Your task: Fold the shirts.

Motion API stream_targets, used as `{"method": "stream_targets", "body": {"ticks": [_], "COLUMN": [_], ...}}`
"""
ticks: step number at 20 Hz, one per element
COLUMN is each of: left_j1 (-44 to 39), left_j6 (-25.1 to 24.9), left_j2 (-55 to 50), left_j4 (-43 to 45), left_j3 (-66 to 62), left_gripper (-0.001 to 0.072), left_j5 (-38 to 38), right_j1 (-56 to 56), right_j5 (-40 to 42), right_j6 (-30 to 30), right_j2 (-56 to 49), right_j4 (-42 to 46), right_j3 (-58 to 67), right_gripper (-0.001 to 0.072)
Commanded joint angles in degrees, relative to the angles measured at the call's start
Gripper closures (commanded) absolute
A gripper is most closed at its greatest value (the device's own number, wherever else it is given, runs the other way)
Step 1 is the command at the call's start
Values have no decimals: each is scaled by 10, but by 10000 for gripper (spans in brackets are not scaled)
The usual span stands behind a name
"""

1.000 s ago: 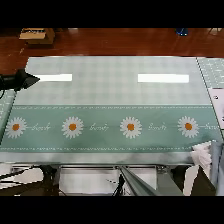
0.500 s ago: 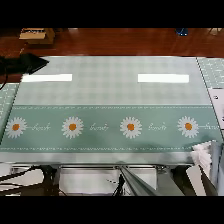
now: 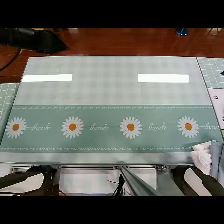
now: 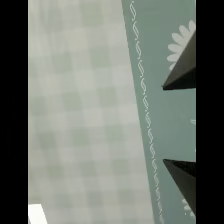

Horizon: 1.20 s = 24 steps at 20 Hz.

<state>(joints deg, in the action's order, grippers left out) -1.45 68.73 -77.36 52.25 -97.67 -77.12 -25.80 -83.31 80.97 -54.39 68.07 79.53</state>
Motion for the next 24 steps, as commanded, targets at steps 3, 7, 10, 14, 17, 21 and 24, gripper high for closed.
{"method": "stream_targets", "body": {"ticks": [3, 7, 10, 14, 17, 21, 24], "left_j1": [-106, -159, -164, -163, -163, -163, -163], "left_j6": [103, 129, 146, 145, 145, 145, 145], "left_j2": [-14, -40, -62, -81, -86, -86, -86], "left_j4": [255, 328, 329, 329, 329, 329, 329], "left_j3": [-34, -33, -33, -33, -33, -33, -33], "left_gripper": [46, -3, -4, 1, 0, 1, 1], "left_j5": [-86, -102, -106, -119, -119, -119, -119], "right_j1": [134, 202, 232, 242, 242, 242, 242], "right_j5": [-33, -32, -31, -12, -10, -10, -10], "right_j6": [-6, 26, 30, 30, 28, 28, 28], "right_j2": [-47, -100, -126, -129, -129, -129, -129], "right_j4": [105, 105, 108, 133, 133, 134, 134], "right_j3": [4, 4, 4, 4, 4, 4, 4], "right_gripper": [114, 113, 114, 115, 115, 115, 115]}}
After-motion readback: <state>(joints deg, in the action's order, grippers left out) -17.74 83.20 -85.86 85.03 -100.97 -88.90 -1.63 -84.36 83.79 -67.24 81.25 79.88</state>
